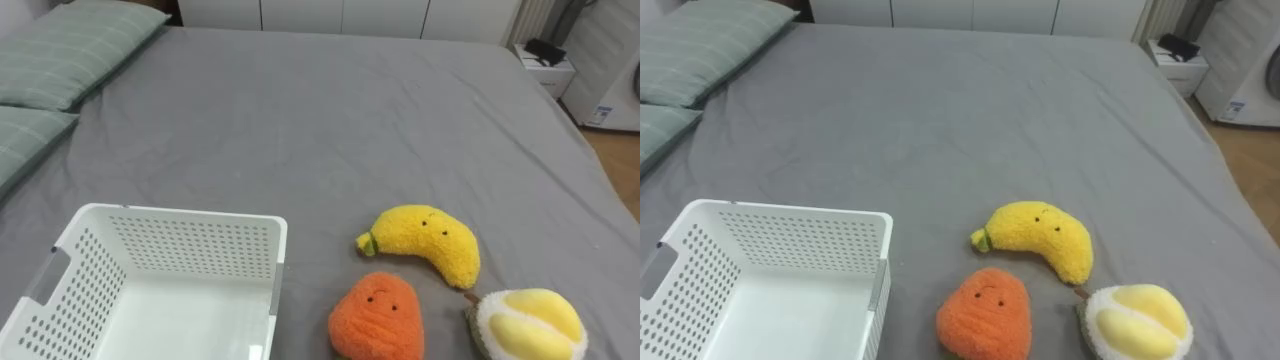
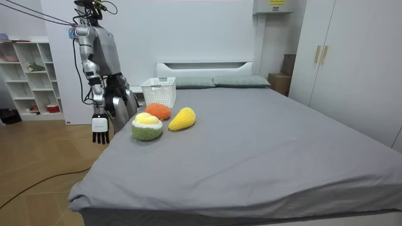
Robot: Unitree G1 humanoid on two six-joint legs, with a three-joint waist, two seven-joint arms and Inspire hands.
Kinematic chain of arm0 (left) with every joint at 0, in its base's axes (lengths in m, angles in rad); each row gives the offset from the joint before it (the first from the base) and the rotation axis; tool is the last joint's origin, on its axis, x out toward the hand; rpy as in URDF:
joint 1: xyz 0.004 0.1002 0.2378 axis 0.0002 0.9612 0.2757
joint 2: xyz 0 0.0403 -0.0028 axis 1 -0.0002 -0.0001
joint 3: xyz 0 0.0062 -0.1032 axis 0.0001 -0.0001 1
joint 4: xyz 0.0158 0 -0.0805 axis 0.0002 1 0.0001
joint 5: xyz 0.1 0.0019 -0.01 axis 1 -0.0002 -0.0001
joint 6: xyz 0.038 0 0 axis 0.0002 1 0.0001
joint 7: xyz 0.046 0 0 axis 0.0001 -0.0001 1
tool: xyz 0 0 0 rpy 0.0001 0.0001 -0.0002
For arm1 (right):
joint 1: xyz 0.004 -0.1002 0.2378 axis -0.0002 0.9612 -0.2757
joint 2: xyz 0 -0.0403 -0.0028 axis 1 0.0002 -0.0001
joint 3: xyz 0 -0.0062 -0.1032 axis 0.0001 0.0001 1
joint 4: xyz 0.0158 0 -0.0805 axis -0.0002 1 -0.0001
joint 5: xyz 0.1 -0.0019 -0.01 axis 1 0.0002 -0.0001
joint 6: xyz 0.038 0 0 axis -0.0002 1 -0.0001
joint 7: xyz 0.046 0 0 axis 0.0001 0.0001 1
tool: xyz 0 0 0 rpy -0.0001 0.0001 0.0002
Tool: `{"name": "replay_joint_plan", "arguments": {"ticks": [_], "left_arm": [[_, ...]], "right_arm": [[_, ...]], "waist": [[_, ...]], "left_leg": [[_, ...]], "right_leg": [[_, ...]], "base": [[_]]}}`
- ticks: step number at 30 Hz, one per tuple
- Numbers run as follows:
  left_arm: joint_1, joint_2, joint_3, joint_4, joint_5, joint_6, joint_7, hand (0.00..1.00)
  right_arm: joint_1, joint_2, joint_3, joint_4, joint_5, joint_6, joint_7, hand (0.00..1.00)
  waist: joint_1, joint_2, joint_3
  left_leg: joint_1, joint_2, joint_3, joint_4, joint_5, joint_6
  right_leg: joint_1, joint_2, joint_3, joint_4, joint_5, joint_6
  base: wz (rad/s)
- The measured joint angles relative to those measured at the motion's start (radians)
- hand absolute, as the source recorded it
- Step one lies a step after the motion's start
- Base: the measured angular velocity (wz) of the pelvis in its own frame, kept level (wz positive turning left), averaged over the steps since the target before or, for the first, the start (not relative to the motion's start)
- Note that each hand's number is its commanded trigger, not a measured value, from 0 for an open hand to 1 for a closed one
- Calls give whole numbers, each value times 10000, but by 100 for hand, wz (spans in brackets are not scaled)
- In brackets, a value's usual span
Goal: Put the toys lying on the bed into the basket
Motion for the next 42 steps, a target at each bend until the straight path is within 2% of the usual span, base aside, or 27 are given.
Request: {"name": "replay_joint_plan", "arguments": {"ticks": [14,18,20,21,23,26,29,32,35,36,42], "left_arm": [[6,5,30,60,7,30,307,0],[40,6,213,142,26,55,264,0],[61,8,495,141,24,-4,252,0],[94,24,790,137,33,-32,250,0],[183,74,1106,85,13,-54,251,0],[352,196,1581,-89,2,-99,310,0],[346,507,1776,-45,-4,-333,399,0],[346,778,2022,-52,58,-645,545,0],[405,780,2040,-44,56,-841,682,0],[392,781,2034,-59,56,-891,684,0],[321,738,1773,-147,73,-1100,688,0]], "right_arm": [[10,3,-138,11,394,1,-294,0],[83,-2,-900,100,1280,-9,-792,0],[107,-6,-1421,193,1756,-47,-983,0],[133,-25,-2005,282,2019,-105,-1106,0],[175,-171,-2689,283,2442,-138,-1353,0],[245,-467,-3872,261,3294,-386,-1878,0],[202,-948,-4553,110,3634,-460,-2391,0],[196,-1347,-5053,-684,3550,-718,-2962,0],[-23,-1675,-5227,-2173,3414,-901,-3498,0],[-68,-1746,-5226,-2809,3405,-1074,-3640,0],[-40,-1613,-5177,-6825,1378,-1474,-4232,0]], "waist": [[-20,-27,6],[-63,-131,-1],[-95,-236,4],[-129,-321,19],[-258,-425,20],[-451,-559,19],[-524,-682,14],[-576,-819,22],[-560,-842,26],[-583,-848,30],[-530,-696,16]], "left_leg": [[-4,1,-3,-9,0,0],[5,1,-9,-15,2,-1],[-3,1,-24,-7,3,0],[-10,0,-37,-5,3,-1],[-14,-4,-42,-5,1,-1],[-12,-3,-29,-15,1,-1],[-23,10,36,-23,3,0],[-61,23,109,-57,4,-3],[-136,55,369,-72,5,1],[-141,80,432,-71,6,0],[-147,115,514,-128,11,-18]], "right_leg": [[-13,0,13,-7,-1,1],[0,0,3,-15,0,0],[5,-6,-33,-21,0,0],[3,-10,-50,-22,0,0],[0,-10,-36,-21,0,0],[-10,-2,15,-20,0,-1],[-64,6,51,3,6,-9],[-154,17,114,10,32,-20],[-391,52,345,160,49,-16],[-407,71,368,133,90,-23],[-468,104,366,107,102,-30]], "base": [[0],[0],[2],[3],[0],[-2],[-6],[-9],[-24],[-12],[-4]]}}
